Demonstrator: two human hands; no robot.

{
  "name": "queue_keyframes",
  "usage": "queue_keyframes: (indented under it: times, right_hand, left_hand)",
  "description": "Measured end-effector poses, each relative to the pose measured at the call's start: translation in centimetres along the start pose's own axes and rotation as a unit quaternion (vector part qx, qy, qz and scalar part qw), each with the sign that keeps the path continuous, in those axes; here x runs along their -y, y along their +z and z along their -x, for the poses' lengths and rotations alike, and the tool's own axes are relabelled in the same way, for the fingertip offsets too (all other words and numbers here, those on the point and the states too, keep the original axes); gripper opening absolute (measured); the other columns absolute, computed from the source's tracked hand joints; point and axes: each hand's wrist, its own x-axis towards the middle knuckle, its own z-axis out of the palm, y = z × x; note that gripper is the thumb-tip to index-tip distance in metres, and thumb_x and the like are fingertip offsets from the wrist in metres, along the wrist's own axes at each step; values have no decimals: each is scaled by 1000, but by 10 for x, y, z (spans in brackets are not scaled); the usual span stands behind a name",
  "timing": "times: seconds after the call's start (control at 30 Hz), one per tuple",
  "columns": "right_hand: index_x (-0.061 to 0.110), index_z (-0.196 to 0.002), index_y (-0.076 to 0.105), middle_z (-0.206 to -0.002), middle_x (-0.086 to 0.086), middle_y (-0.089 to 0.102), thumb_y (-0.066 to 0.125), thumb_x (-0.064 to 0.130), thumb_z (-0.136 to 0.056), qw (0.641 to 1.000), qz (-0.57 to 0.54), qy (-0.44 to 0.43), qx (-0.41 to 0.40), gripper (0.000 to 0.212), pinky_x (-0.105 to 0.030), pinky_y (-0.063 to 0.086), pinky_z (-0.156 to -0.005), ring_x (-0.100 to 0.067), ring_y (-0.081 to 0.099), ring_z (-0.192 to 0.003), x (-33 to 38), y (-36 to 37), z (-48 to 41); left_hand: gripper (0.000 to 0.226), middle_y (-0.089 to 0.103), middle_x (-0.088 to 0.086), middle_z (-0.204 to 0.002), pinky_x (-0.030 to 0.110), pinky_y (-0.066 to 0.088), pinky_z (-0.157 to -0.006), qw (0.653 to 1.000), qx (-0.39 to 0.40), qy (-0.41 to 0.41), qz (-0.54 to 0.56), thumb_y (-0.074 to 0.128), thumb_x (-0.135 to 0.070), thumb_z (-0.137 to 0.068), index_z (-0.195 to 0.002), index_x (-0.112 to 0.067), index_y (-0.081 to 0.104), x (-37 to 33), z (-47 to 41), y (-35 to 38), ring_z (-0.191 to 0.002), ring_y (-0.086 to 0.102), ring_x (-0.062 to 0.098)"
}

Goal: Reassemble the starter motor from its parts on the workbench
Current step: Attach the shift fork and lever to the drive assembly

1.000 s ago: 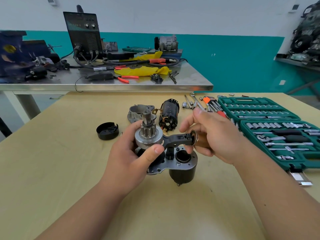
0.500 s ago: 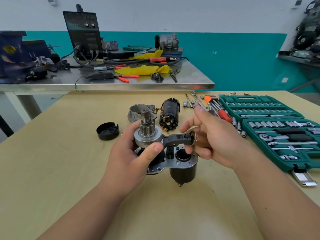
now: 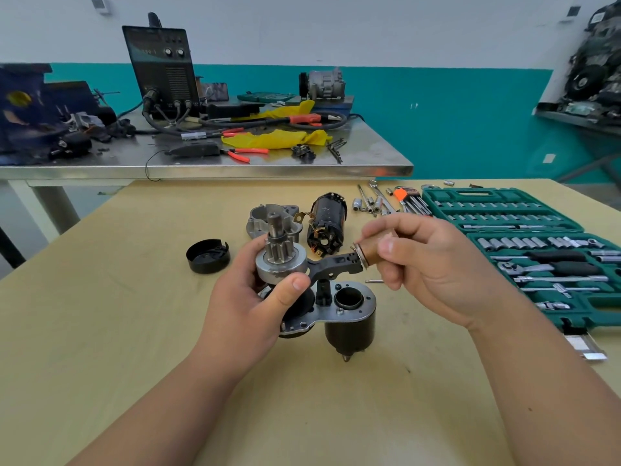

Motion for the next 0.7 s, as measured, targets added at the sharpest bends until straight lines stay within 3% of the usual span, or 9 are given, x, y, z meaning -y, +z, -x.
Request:
queue_keyframes:
  times: [0.07, 0.17, 0.3, 0.4, 0.5, 0.6, 0.7]
  right_hand:
    - [29, -91, 75, -75, -15, 65, 61, 24, -79, 995, 85, -34, -41, 18, -23, 46, -54, -15, 52, -53, 0, 3, 0]
    - [34, -89, 71, -65, -5, 65, 52, 35, -85, 980, 171, -67, -82, 19, -22, 49, -53, -13, 56, -51, 1, 12, 0]
    - [29, -92, 59, -91, 1, 70, 57, 45, -83, 978, 199, -45, -48, 18, -24, 53, -52, -15, 65, -56, 1, 27, -1]
    - [27, -95, 54, -91, 2, 71, 71, 23, -83, 975, 221, -24, -29, 21, -22, 52, -53, -12, 64, -57, 2, 24, -3]
    - [29, -96, 56, -85, -4, 69, 72, 12, -83, 973, 231, -12, -5, 28, -24, 54, -56, -12, 65, -58, 5, 19, -4]
    - [43, -85, 57, -86, 3, 68, 73, 12, -81, 968, 248, -40, -7, 35, -26, 56, -56, -13, 66, -60, 6, 19, -4]
    - [48, -85, 55, -86, 10, 67, 73, 27, -72, 961, 263, -75, -22, 30, -29, 57, -57, -13, 66, -63, 9, 19, -2]
  left_hand:
    - [51, 71, -22, -97, 9, 49, -71, 1000, 2, -2, 5, 65, -52, -71, -116, -28, 58, 1, 0, 0, -91, 67, -2]
    - [60, 71, -22, -96, 9, 49, -71, 1000, 1, 2, 6, 64, -54, -71, -121, -20, 58, 2, 0, 0, -91, 67, -2]
    - [54, 72, -19, -97, 12, 50, -71, 1000, -13, -6, 2, 63, -55, -73, -118, -26, 60, 4, 0, 0, -91, 68, 1]
    - [58, 72, -16, -101, 19, 54, -75, 1000, -18, -19, 6, 64, -57, -72, -120, -25, 59, 6, 0, 0, -94, 69, 5]
    - [63, 72, -17, -100, 16, 52, -73, 999, -24, -27, 14, 64, -58, -70, -121, -22, 60, 6, -1, 0, -93, 69, 3]
    - [55, 72, -16, -101, 16, 53, -73, 999, -21, -26, 14, 64, -57, -72, -119, -27, 60, 4, 0, 1, -95, 69, 4]
    - [52, 73, -13, -104, 23, 55, -78, 1000, -14, -24, 13, 63, -54, -73, -119, -29, 61, 4, 0, 1, -100, 69, 8]
